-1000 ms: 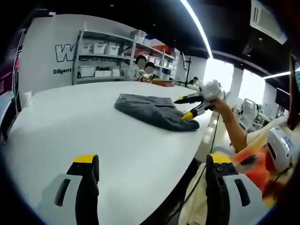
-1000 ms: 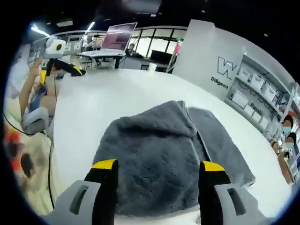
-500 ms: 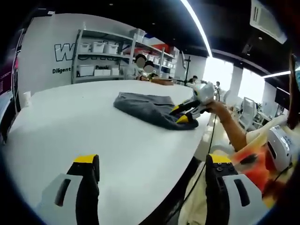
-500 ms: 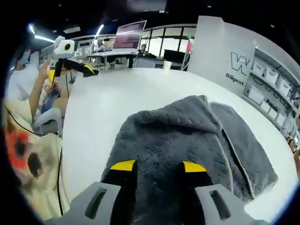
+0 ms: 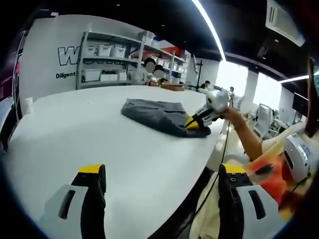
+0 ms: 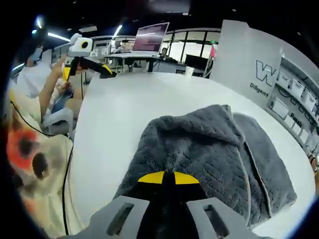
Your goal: Open the folded towel by lifting each exposed corner and separating the folded layers until the towel lies flat within the target outline without major curled edges
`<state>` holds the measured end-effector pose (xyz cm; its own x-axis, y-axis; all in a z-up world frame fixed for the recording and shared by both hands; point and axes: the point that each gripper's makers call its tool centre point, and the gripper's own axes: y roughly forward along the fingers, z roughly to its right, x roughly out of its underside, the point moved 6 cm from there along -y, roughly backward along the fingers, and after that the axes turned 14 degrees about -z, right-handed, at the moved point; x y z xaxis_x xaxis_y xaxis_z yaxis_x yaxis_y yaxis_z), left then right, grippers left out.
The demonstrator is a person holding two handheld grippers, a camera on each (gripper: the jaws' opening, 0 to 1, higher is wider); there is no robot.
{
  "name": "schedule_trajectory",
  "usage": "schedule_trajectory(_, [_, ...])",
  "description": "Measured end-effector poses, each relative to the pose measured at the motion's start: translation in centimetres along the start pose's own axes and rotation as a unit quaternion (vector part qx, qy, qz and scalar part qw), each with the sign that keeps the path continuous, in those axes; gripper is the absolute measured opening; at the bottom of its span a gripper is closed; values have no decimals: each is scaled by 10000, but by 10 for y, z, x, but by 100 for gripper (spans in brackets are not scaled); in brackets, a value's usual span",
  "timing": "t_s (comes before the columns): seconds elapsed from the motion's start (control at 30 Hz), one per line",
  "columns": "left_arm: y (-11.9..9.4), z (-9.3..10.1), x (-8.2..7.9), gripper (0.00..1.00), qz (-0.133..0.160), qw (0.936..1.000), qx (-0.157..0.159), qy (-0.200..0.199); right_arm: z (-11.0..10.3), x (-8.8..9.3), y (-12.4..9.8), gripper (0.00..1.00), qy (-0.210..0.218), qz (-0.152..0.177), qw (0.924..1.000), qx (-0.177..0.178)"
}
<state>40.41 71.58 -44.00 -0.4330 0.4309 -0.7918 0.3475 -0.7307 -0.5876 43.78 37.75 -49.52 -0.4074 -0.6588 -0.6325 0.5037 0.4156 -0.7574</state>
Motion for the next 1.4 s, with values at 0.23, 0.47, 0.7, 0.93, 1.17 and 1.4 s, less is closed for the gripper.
schedule_trajectory(0.23, [-2,0,0,91,28,10000,-19,-9,8,12,-11,0,92,-216,9997,99])
schedule_trajectory(0.47, [-4,-1,0,91,54,10000,-46,-11,27,36,-27,0,359,-424,9981,278])
schedule_trajectory(0.7, [-3,-1,0,91,30,10000,-27,-9,54,64,-45,0,727,-667,9919,795])
schedule_trajectory(0.93, [-2,0,1,91,12,10000,-22,-5,75,85,-58,0,1016,-762,9846,1201])
schedule_trajectory(1.17, [-1,2,1,91,9,10000,-19,7,91,101,-67,0,1259,-791,9764,1564])
schedule_trajectory(1.4, [1,3,0,91,-10,10000,9,30,107,115,-75,0,1468,-801,9663,1956])
